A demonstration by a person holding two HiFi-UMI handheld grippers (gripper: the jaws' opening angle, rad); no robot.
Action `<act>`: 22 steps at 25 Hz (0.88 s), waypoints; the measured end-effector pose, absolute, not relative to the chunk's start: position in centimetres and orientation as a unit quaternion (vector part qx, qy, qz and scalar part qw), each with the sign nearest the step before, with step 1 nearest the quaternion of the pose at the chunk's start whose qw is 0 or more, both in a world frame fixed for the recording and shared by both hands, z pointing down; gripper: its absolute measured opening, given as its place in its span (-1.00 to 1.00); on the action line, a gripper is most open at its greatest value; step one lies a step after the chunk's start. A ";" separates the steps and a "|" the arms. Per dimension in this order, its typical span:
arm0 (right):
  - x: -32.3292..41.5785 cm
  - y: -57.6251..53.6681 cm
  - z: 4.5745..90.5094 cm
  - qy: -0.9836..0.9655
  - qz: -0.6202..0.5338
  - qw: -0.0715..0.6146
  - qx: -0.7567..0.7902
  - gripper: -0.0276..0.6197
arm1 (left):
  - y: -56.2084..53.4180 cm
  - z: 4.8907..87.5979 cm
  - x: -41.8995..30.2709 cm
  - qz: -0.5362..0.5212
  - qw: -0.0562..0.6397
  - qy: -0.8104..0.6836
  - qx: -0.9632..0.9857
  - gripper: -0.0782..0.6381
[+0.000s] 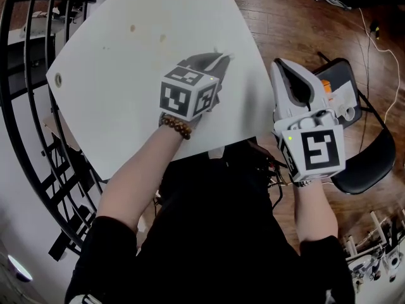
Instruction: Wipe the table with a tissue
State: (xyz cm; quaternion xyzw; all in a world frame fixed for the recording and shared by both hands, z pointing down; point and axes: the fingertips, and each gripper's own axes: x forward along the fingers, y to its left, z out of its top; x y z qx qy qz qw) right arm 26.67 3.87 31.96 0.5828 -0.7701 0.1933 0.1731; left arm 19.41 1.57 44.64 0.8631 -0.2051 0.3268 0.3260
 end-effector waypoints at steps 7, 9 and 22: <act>27.6 4.8 31.7 -0.752 0.201 0.176 0.603 -0.94 | 4.5 43.1 19.6 0.322 0.309 -0.169 0.879 -0.71; 27.6 5.1 31.8 -0.754 0.198 0.177 0.600 -0.94 | 5.9 43.1 19.7 0.324 0.307 -0.152 0.882 -0.71; 26.2 4.8 31.2 -0.767 0.189 0.180 0.587 -0.94 | 10.1 44.4 20.3 0.354 0.320 -0.109 0.872 -0.71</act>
